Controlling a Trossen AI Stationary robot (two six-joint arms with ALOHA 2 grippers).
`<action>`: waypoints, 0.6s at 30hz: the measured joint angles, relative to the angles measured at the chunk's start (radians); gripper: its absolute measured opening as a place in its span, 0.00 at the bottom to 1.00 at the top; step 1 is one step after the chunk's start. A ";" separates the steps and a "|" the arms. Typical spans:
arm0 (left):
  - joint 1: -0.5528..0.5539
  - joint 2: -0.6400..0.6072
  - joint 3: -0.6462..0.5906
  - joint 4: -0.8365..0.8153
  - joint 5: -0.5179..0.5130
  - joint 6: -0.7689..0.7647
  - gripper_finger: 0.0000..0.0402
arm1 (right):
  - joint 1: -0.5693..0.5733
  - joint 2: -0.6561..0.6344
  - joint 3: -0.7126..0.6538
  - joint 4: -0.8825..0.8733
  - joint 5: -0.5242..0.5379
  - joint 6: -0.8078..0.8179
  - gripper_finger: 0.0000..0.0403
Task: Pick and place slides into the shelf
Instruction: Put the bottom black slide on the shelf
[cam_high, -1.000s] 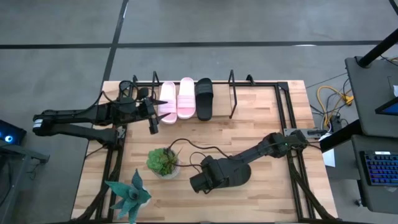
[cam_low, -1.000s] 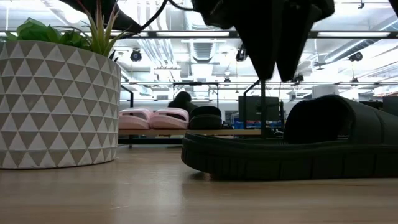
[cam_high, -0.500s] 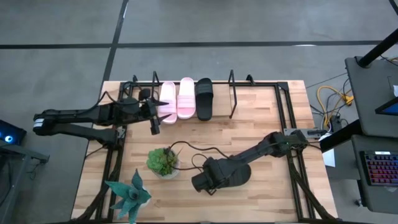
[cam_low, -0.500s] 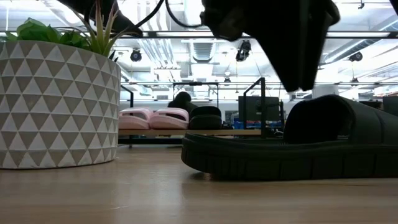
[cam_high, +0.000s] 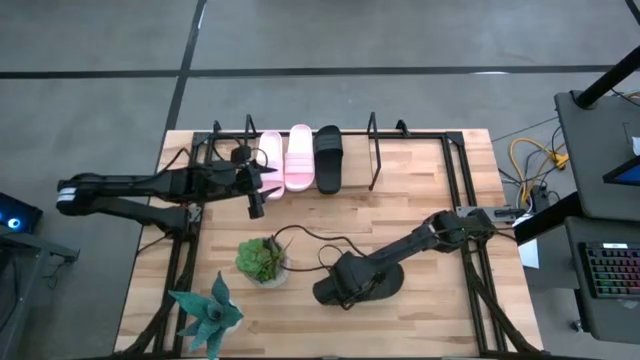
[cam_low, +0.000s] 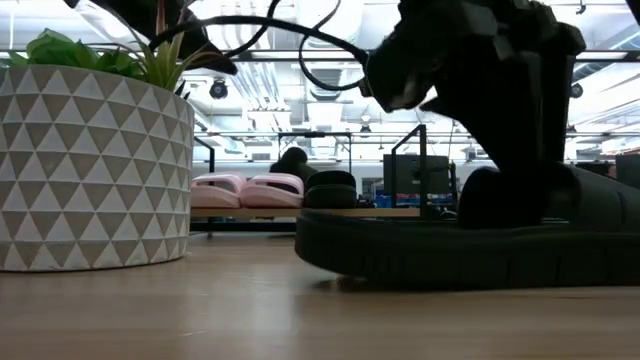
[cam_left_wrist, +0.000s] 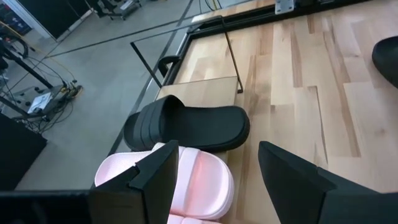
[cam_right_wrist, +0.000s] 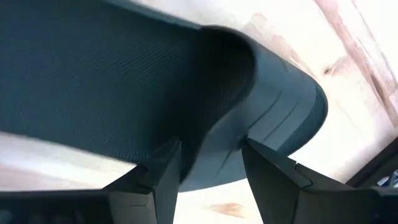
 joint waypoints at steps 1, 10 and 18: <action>0.000 0.004 0.000 -0.001 0.000 0.000 0.51 | -0.001 0.000 -0.004 0.000 0.001 0.007 0.41; 0.000 0.023 0.000 0.001 0.000 0.000 0.51 | -0.007 -0.001 -0.104 -0.006 -0.096 0.078 0.41; 0.000 0.007 0.000 -0.001 0.000 0.000 0.51 | -0.006 0.002 -0.133 -0.007 -0.135 0.089 0.41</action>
